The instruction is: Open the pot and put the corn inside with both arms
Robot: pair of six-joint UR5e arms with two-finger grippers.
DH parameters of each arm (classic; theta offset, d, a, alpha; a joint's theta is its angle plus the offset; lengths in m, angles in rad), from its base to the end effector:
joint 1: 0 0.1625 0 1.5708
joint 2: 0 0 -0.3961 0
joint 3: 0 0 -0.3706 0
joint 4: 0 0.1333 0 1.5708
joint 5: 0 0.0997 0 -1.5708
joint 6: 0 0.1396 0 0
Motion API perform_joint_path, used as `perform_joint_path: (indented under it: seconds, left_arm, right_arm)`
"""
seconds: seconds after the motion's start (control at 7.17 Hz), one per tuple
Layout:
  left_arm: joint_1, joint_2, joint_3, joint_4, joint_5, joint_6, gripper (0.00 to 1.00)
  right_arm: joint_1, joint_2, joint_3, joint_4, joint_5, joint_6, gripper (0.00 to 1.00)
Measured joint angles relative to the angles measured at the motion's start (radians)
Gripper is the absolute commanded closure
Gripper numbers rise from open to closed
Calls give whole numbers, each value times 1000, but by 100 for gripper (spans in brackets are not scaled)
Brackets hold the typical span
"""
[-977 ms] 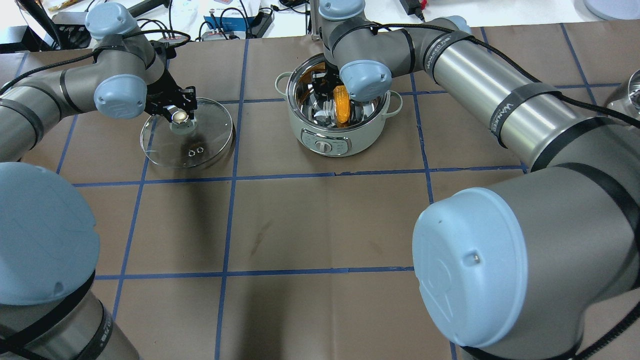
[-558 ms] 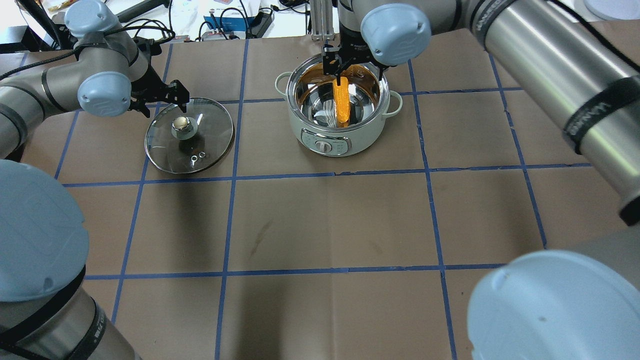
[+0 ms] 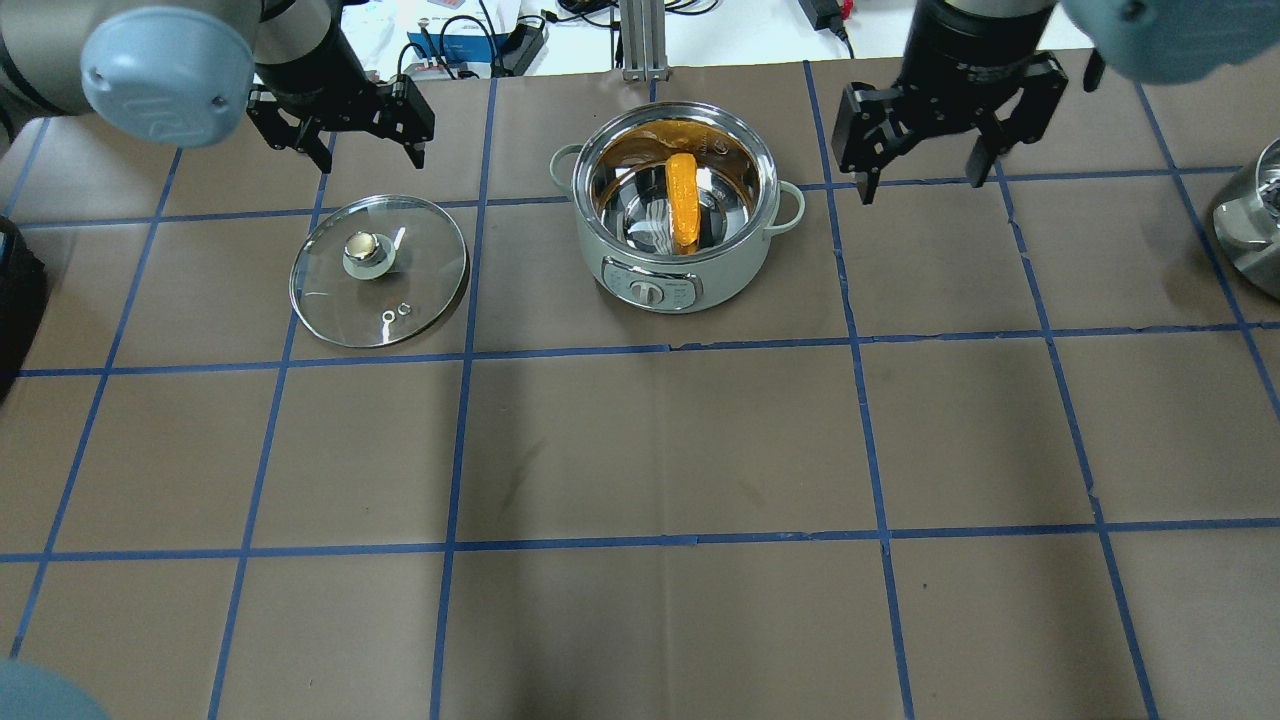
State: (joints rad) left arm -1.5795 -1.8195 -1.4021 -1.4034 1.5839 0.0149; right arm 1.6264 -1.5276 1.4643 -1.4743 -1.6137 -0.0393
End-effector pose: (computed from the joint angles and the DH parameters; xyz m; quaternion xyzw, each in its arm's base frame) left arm -0.1365 -0.5772 0.3864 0.0115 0.9990 -0.0437 0.0067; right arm 0.1539 -0.4742 0.4390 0.0478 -0.9985 -0.0164 0.0216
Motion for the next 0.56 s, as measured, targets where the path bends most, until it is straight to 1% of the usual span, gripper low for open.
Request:
perform_joint_path:
  seconds: [0.14, 0.28, 0.56]
  left_arm:
    - [-40, 50, 16, -81, 0, -3, 0]
    - [-59, 78, 19, -136, -1, -3, 0]
    - [-70, 105, 14, -183, -7, -3, 0]
  right_arm:
    - [-12, -56, 67, -21, 1, -11, 8]
    - [-20, -79, 96, -44, 1, -19, 7]
    - [-27, -90, 110, -58, 0, -22, 7]
